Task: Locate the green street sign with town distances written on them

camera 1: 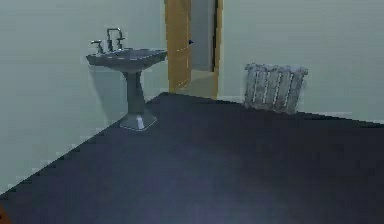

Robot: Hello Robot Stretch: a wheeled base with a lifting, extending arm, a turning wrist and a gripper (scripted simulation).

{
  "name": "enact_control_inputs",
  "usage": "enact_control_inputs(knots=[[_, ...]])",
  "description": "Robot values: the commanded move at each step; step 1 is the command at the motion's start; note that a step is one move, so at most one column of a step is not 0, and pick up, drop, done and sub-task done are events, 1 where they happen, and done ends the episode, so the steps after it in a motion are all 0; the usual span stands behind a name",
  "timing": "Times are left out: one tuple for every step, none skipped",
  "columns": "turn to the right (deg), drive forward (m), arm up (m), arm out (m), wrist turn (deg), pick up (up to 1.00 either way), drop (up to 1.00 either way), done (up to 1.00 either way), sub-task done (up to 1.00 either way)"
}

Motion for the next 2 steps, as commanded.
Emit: enact_control_inputs(knots=[[0.0, 1.0, 0.0, 0.0, 0.0, 0.0, 0.0, 0.0, 0.0], [0.0, 1.0, 0.0, 0.0, 0.0, 0.0, 0.0, 0.0, 0.0]])
